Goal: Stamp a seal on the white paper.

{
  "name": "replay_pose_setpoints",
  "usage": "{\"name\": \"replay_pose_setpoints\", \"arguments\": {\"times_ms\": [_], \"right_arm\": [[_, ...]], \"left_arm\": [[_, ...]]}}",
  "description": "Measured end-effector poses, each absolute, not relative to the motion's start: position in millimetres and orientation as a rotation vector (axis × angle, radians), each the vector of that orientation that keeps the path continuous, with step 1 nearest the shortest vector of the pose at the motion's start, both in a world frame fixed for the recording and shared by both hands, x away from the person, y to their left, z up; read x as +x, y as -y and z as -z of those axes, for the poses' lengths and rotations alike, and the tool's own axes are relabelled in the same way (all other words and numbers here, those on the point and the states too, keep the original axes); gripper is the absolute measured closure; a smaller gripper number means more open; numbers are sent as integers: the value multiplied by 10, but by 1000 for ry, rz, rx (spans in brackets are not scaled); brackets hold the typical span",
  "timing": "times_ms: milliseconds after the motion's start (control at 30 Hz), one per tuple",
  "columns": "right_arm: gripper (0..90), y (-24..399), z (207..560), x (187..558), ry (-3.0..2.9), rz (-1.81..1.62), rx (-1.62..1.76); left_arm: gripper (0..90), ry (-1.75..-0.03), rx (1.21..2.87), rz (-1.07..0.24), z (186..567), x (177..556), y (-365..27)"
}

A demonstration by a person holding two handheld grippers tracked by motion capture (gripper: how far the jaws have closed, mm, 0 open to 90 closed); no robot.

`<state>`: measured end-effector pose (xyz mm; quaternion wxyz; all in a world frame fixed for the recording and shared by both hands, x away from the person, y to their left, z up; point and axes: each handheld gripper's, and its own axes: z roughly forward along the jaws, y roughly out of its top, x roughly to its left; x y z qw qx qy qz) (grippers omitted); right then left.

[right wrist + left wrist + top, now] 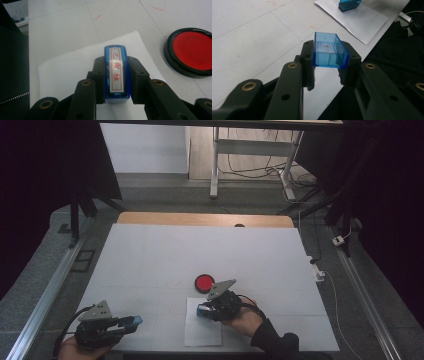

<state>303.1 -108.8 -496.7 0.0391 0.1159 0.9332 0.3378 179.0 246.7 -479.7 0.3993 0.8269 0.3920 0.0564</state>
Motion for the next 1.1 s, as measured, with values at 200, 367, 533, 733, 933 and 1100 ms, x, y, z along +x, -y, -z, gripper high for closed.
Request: {"name": "replay_pose_setpoints", "arguments": {"times_ms": [200,367,533,733,933,1100], "right_arm": [[708,1051,4963,2958,-2829,-1006,314],[708,1051,4965,2960,-2829,-1008,314],[708,1090,4982,3029,-2857,-1062,365],[708,1139,5005,3122,-2895,-1127,434],[708,1127,5005,3102,-2884,-1117,409],[708,1085,4985,3024,-2853,-1053,343]], "left_arm": [[682,-994,2097,-141,4797,1792,-2465],[682,-991,2101,-136,4800,1798,-2462],[682,-990,2091,-112,4801,1807,-2478],[682,-997,2084,-104,4803,1814,-2489],[682,-1002,2082,-109,4803,1813,-2489],[682,-997,2089,-109,4803,1812,-2479]]}}
